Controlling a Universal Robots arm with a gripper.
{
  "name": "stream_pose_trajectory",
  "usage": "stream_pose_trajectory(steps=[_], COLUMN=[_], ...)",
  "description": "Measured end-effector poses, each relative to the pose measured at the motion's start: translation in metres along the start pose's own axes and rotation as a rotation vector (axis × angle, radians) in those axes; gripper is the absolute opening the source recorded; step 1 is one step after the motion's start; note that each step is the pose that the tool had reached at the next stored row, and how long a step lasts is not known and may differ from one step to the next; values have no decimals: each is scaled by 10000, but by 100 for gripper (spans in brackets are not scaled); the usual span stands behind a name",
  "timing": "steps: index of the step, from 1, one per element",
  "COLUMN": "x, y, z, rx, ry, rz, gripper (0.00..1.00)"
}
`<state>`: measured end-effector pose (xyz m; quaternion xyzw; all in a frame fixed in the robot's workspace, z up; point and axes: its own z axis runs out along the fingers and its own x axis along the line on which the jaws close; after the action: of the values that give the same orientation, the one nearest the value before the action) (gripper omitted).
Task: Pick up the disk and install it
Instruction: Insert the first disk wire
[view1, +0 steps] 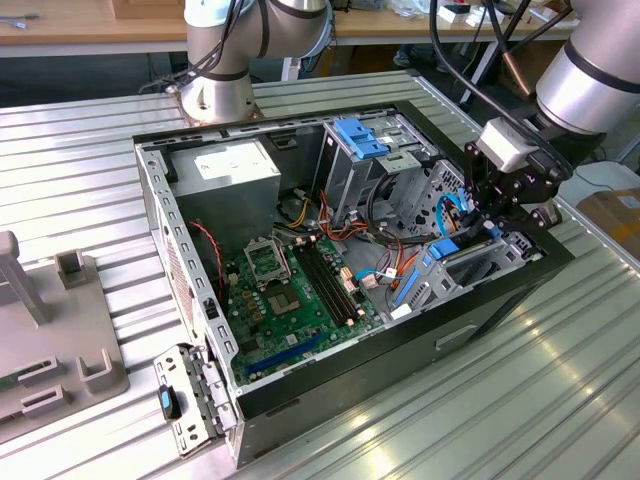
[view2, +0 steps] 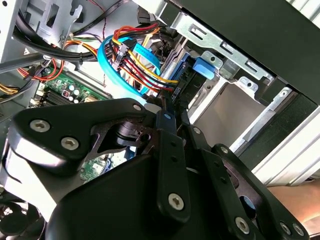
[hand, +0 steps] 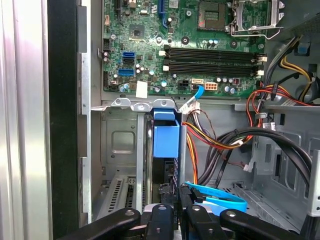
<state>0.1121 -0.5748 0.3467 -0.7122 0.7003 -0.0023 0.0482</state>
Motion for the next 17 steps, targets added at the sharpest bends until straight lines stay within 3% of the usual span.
stream_pose_trajectory(steps=[5,17], x=[-2,-1], y=[0,-4], z=[3,23], rx=[-1,-1], ry=[56,64], rz=[-4,-4], gripper=[17,17])
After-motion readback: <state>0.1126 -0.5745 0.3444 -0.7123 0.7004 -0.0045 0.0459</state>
